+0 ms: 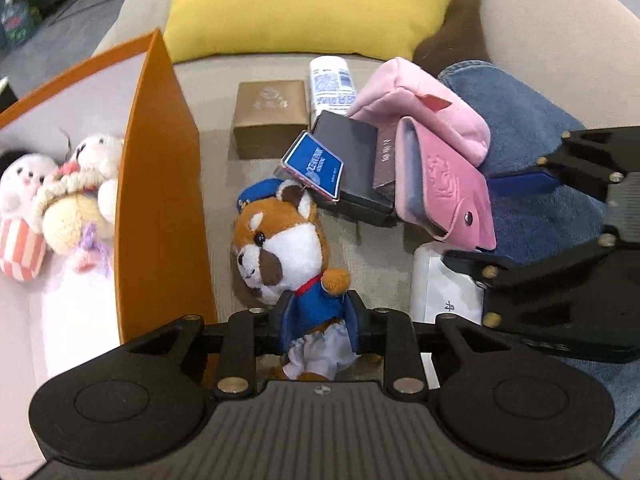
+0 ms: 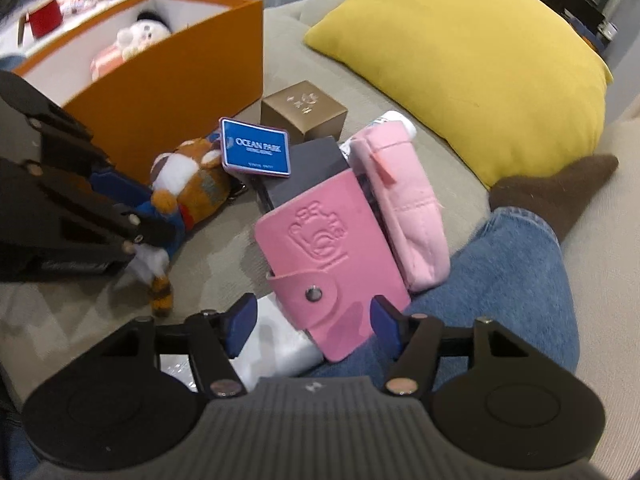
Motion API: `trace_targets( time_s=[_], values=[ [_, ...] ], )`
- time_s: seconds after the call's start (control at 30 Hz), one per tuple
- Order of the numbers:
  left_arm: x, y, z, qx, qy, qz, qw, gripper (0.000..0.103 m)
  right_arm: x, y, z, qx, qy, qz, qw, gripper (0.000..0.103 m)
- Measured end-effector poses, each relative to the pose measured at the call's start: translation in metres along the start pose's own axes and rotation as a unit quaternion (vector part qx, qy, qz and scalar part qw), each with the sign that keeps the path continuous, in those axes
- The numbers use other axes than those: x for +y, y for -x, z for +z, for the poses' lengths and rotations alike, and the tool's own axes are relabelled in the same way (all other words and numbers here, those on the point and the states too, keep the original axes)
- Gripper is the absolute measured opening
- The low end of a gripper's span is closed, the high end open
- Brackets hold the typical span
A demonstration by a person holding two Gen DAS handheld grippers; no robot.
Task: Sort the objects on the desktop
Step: 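Grasp the brown sailor dog plush with left tool while right tool grasps the pink wallet, then lift the sailor dog toward the box with left tool while right tool lifts the pink wallet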
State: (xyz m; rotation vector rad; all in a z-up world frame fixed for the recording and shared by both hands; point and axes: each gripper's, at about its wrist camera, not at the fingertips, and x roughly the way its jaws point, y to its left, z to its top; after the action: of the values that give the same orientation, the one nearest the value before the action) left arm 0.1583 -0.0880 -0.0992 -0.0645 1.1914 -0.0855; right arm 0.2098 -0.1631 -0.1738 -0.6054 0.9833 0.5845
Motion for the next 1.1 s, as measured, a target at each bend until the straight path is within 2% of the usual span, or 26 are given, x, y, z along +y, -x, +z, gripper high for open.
trace_targets(
  time_s=[0.13, 0.23, 0.3, 0.4, 0.47, 0.5, 0.6, 0.67, 0.73, 0.8, 0.9, 1.1],
  values=[
    [-0.002, -0.004, 0.001, 0.015, 0.034, 0.010, 0.9993, 0.032, 0.006, -0.017, 0.013, 0.024, 0.030, -0.022, 0.999, 0.065],
    [-0.004, -0.011, 0.003, 0.025, 0.040, 0.026, 0.9985, 0.039, 0.009, -0.027, 0.017, 0.028, 0.039, -0.037, 0.998, 0.075],
    [-0.007, -0.015, 0.004, 0.029, 0.044, 0.038, 0.9979, 0.050, 0.011, -0.032, 0.017, 0.025, 0.043, -0.055, 0.997, 0.076],
    [-0.011, -0.021, 0.005, 0.031, 0.049, 0.051, 0.9970, 0.051, 0.014, -0.040, 0.015, 0.026, 0.050, -0.077, 0.995, 0.076],
    [-0.011, -0.024, 0.006, 0.036, 0.050, 0.055, 0.9966, 0.051, 0.017, -0.041, 0.011, 0.022, 0.061, -0.090, 0.994, 0.074],
    [-0.012, -0.025, 0.006, 0.039, 0.050, 0.056, 0.9964, 0.051, 0.018, -0.040, 0.010, 0.019, 0.064, -0.098, 0.993, 0.068],
    [-0.009, -0.026, 0.004, 0.035, 0.051, 0.057, 0.9965, 0.049, 0.010, -0.032, 0.008, 0.011, 0.050, -0.085, 0.995, 0.062],
    [-0.007, -0.024, 0.002, 0.029, 0.053, 0.055, 0.9967, 0.046, 0.006, -0.023, 0.007, 0.007, 0.040, -0.073, 0.996, 0.054],
    [-0.006, -0.023, 0.002, 0.023, 0.051, 0.052, 0.9970, 0.044, 0.000, -0.012, 0.009, -0.001, 0.032, -0.066, 0.997, 0.039],
    [-0.005, -0.021, 0.002, 0.017, 0.053, 0.051, 0.9972, 0.041, -0.007, 0.000, 0.011, -0.007, 0.021, -0.065, 0.998, 0.030],
    [-0.004, -0.015, 0.001, 0.002, 0.053, 0.047, 0.9975, 0.032, -0.019, 0.015, 0.009, -0.011, -0.023, -0.036, 0.999, 0.028],
    [0.003, 0.009, -0.003, -0.031, 0.059, 0.014, 0.9977, 0.027, -0.026, 0.045, 0.008, -0.029, -0.096, -0.001, 0.995, 0.026]
  ],
)
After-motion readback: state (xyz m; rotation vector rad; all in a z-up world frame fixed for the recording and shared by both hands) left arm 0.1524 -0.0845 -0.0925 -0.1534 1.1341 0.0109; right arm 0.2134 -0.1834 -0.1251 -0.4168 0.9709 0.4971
